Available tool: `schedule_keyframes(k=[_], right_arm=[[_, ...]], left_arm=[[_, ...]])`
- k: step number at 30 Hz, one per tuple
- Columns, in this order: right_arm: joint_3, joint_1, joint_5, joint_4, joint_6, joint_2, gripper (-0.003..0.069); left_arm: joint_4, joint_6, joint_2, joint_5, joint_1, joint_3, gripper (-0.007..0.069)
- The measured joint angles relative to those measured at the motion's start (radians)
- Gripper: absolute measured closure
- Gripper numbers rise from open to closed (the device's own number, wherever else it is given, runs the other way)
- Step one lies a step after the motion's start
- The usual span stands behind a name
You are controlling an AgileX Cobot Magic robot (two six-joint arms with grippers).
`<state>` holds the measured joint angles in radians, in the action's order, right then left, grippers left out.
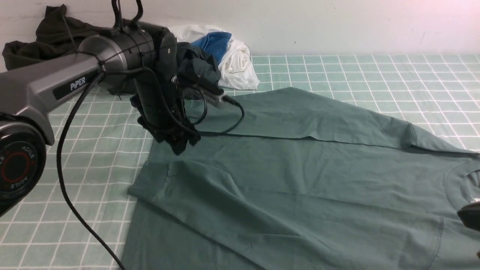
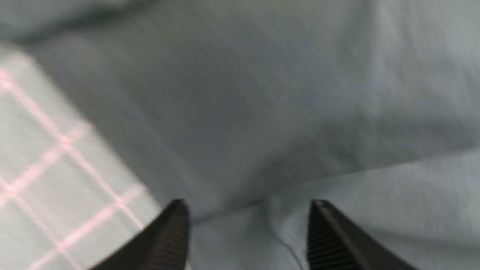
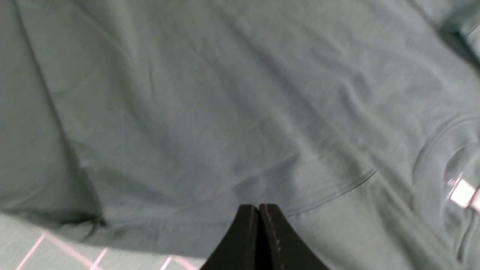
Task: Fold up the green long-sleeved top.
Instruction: Use the left arm to drag and place the cuff at the centered position on the left edge of the fabric, then use the left arm to clamp the cuff farthest from it
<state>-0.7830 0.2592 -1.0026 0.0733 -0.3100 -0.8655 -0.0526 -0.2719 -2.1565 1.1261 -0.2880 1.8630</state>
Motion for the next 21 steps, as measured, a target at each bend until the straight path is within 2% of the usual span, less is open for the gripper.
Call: schedule_keyframes(k=[1, 4, 11, 16, 18, 21], right_arm=[[0.000, 0.000, 0.035, -0.009, 0.013, -0.009, 0.0673], [0.000, 0.000, 0.118, -0.031, 0.052, -0.049, 0.0673], [0.000, 0.000, 0.208, -0.044, 0.089, -0.171, 0.0673], [0.000, 0.000, 0.211, -0.045, 0.091, -0.237, 0.0673], [0.000, 0.000, 0.211, -0.046, 0.091, -0.244, 0.0673], [0.000, 0.000, 0.211, -0.046, 0.092, -0.246, 0.0673]], left_arm=[[0.003, 0.029, -0.011, -0.003, 0.017, 0.044, 0.0135], [0.042, 0.075, -0.056, -0.039, 0.077, 0.142, 0.0067], [0.195, 0.137, -0.225, -0.215, 0.180, 0.244, 0.0056], [0.311, 0.113, -0.297, -0.324, 0.192, 0.254, 0.0123], [0.329, 0.091, -0.301, -0.337, 0.192, 0.255, 0.0178], [0.336, 0.061, -0.303, -0.341, 0.192, 0.255, 0.0304]])
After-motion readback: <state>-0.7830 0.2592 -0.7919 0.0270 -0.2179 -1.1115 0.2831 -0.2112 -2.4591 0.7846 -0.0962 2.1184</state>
